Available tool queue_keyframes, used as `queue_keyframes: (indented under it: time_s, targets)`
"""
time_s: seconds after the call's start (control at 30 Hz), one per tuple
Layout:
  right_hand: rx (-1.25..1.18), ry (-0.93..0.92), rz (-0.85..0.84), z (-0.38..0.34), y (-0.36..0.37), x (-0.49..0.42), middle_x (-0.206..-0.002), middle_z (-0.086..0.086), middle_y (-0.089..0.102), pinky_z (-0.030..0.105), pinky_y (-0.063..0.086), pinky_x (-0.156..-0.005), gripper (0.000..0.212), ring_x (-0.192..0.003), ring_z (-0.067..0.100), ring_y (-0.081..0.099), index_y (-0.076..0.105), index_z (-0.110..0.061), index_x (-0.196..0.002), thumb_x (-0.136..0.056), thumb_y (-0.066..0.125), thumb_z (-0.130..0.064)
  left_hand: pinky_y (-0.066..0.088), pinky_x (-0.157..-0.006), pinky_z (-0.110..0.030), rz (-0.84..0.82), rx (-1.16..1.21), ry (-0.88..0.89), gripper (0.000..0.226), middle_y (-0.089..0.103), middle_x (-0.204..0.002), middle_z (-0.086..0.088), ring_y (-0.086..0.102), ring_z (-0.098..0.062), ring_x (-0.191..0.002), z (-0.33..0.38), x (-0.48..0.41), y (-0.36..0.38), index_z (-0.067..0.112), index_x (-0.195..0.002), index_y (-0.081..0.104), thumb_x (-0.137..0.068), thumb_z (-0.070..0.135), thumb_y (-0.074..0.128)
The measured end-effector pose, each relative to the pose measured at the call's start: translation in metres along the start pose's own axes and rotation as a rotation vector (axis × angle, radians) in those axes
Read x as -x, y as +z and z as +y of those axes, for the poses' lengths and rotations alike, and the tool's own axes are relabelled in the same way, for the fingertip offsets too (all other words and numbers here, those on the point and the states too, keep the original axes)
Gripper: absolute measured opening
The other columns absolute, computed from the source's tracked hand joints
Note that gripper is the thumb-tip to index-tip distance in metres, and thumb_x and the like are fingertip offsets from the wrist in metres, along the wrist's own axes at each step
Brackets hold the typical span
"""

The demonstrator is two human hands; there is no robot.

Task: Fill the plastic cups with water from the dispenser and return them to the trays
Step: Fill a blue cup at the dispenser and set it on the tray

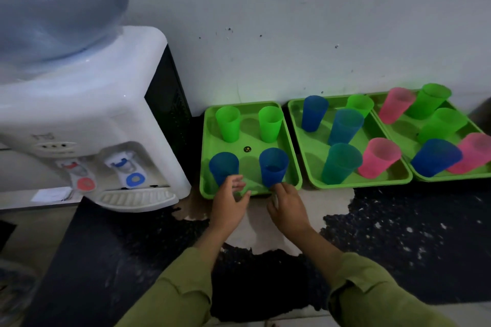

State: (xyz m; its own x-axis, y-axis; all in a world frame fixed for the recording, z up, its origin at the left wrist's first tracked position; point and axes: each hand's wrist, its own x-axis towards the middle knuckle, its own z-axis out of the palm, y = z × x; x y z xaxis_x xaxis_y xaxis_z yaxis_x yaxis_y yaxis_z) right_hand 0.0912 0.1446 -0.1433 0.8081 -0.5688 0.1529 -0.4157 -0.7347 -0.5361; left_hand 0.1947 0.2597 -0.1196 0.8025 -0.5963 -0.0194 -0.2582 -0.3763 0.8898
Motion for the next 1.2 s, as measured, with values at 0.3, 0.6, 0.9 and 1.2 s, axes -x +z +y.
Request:
queue_keyframes:
  time_s: [0.3, 0.6, 0.9, 1.2]
  targets:
    - [-0.272, 0.170, -0.115, -0.077, 0.037, -0.031, -0.146, 0.014, 0.034, 0.034, 0.034, -0.105, 0.090, -0.134, 0.028, 0.036, 0.017, -0.008, -0.146, -0.079, 0.072, -0.031, 0.047, -0.084, -0.021, 0.142, 0.039, -0.097, 0.032, 0.063, -0.095, -0.003, 0.061, -0.012, -0.091, -0.039, 0.015, -0.064, 0.010, -0.109, 0.055, -0.081, 0.000, 0.065]
    - [-0.365, 0.271, 0.060, -0.107, 0.047, -0.070, -0.138, 0.015, 0.044, 0.035, 0.035, -0.105, 0.090, -0.128, 0.031, 0.042, 0.027, -0.004, -0.141, -0.072, 0.079, -0.027, 0.046, -0.075, -0.010, 0.067, 0.050, -0.103, 0.034, 0.063, -0.099, -0.002, 0.061, -0.012, -0.096, -0.066, 0.018, -0.114, 0.011, -0.113, 0.053, -0.082, 0.002, 0.065]
    - [-0.337, 0.167, 0.296, -0.153, 0.041, -0.048, -0.127, 0.013, 0.051, 0.033, 0.042, -0.098, 0.085, -0.118, 0.027, 0.049, 0.040, -0.003, -0.132, -0.066, 0.082, -0.034, 0.050, -0.078, -0.017, -0.031, 0.074, -0.079, 0.063, 0.052, -0.122, 0.000, 0.055, -0.014, -0.108, -0.084, 0.016, -0.151, 0.014, -0.128, 0.041, -0.075, 0.012, 0.075]
    - [-0.336, 0.122, 0.174, -0.211, 0.060, -0.004, -0.123, 0.008, 0.055, 0.021, 0.039, -0.091, 0.085, -0.113, 0.020, 0.053, 0.044, -0.007, -0.129, -0.061, 0.084, -0.039, 0.051, -0.083, -0.016, -0.164, 0.143, 0.069, 0.074, 0.053, -0.127, 0.004, 0.055, -0.004, -0.110, -0.082, 0.019, -0.180, 0.022, -0.131, 0.040, -0.069, 0.013, 0.080]
